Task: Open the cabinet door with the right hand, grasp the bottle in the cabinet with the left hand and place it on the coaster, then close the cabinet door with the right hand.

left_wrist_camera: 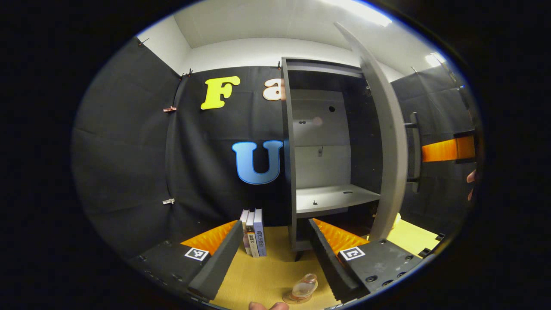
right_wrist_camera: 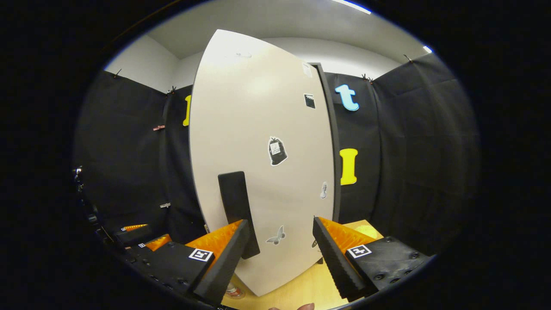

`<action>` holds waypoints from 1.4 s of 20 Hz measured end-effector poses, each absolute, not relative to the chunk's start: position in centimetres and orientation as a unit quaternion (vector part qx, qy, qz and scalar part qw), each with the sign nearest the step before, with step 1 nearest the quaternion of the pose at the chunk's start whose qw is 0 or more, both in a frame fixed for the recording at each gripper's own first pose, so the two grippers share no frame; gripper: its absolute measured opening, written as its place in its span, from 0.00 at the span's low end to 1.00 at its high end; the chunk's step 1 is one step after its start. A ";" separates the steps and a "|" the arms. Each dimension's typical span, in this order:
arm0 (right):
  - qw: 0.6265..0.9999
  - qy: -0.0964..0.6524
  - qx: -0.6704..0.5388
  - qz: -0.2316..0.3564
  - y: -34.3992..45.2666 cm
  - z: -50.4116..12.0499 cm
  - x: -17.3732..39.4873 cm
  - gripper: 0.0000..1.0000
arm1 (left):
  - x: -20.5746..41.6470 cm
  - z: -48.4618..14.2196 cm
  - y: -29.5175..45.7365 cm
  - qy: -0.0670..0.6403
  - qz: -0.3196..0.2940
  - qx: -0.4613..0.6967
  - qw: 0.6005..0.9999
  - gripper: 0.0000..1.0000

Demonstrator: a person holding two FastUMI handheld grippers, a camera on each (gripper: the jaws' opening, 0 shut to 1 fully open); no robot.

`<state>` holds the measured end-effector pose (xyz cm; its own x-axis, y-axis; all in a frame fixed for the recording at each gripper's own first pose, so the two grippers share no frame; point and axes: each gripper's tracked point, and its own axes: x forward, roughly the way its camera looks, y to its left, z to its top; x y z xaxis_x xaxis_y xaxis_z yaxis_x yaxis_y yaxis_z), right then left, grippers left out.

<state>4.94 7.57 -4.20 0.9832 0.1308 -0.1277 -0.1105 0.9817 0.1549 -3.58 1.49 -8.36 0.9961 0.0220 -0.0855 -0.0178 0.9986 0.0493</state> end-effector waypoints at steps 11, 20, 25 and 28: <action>0.997 0.062 0.047 0.029 6.8 -5.0 4.8 0.97 | -4.0 -7.1 0.2 0.040 -0.016 0.007 0.999 0.93; 0.998 0.057 0.023 -0.005 4.7 -6.4 3.3 0.98 | -3.9 -4.1 -0.6 0.018 -0.015 0.011 1.000 0.94; 0.998 0.050 0.025 -0.003 4.6 -6.0 3.0 0.98 | -4.2 -3.4 -0.6 0.010 -0.011 0.012 1.000 0.94; 0.999 0.045 0.022 -0.004 4.3 -5.7 2.9 0.98 | -4.2 -3.6 -0.7 0.013 -0.010 0.014 1.000 0.94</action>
<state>2.85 4.33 -5.74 0.9959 -0.0056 -0.0900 0.0096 0.9990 0.0435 -4.23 -0.70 -3.58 0.9995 -0.0206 -0.0254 0.0213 0.9994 0.0269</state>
